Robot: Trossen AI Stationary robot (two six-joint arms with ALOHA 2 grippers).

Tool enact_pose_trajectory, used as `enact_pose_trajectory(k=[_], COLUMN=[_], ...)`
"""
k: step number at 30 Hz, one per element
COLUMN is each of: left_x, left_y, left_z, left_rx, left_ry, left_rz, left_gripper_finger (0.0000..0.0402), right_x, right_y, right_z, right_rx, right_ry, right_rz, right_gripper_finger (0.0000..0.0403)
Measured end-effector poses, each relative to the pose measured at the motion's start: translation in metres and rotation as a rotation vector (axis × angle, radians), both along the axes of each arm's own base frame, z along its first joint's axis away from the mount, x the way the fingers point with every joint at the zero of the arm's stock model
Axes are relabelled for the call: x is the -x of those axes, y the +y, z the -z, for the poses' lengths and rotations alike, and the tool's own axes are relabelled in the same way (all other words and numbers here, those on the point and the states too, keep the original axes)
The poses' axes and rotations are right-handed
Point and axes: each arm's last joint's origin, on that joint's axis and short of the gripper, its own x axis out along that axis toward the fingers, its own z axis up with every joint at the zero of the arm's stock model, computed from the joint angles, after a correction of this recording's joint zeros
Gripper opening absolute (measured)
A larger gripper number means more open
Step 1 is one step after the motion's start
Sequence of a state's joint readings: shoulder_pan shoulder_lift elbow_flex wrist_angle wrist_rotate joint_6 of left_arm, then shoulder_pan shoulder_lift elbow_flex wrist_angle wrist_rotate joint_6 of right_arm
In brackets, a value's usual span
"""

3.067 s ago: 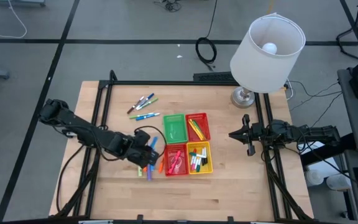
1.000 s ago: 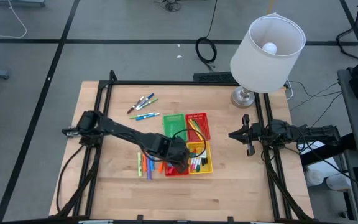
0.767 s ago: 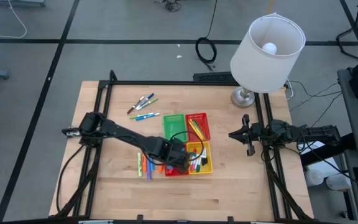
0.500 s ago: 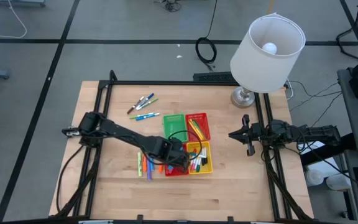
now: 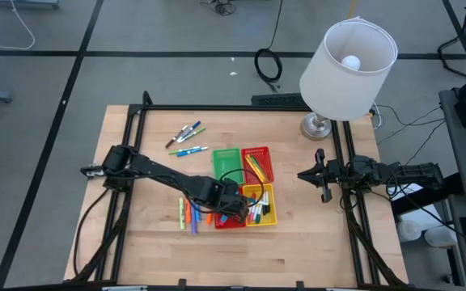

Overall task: Pick & Place Markers
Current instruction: Put the large blue highlighter into the bottom red bin

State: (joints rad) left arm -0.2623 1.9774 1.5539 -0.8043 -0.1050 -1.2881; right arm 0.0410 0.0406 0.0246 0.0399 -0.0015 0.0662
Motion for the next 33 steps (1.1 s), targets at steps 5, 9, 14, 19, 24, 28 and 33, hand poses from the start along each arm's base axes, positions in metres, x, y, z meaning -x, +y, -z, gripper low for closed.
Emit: enact_pose_trajectory(k=[5, 9, 14, 19, 24, 28, 33], left_x=[0.0001, 0.0, 0.0, 0.0, 0.0002, 0.0003, 0.0003], left_y=[0.0001, 0.0007, 0.0008, 0.0008, 0.0002, 0.0001, 0.0], left_z=[0.0, 0.0, 0.0, 0.0, 0.0001, 0.0002, 0.0002], left_rx=[-0.001, -0.026, -0.035, -0.043, -0.033, -0.035, -0.037], left_ry=[0.001, -0.003, -0.004, -0.003, 0.003, 0.004, 0.005], left_rz=[0.0, 0.008, 0.019, 0.041, 0.074, 0.088, 0.099], left_gripper_finger=[0.0082, 0.0082, 0.0083, 0.0083, 0.0084, 0.0084, 0.0098], right_x=[0.0, 0.0, 0.0, 0.0, 0.0, 0.0, 0.0], right_y=[0.0, 0.0, 0.0, 0.0, 0.0, 0.0, 0.0], right_z=[0.0, 0.0, 0.0, 0.0, 0.0, 0.0, 0.0], right_rx=[0.0, 0.0, 0.0, 0.0, 0.0, 0.0, 0.0], right_ry=[0.0, 0.0, 0.0, 0.0, 0.0, 0.0, 0.0], right_rz=[0.0, 0.0, 0.0, 0.0, 0.0, 0.0, 0.0], right_gripper_finger=[0.0018, 0.0018, 0.0018, 0.0018, 0.0018, 0.0018, 0.0018])
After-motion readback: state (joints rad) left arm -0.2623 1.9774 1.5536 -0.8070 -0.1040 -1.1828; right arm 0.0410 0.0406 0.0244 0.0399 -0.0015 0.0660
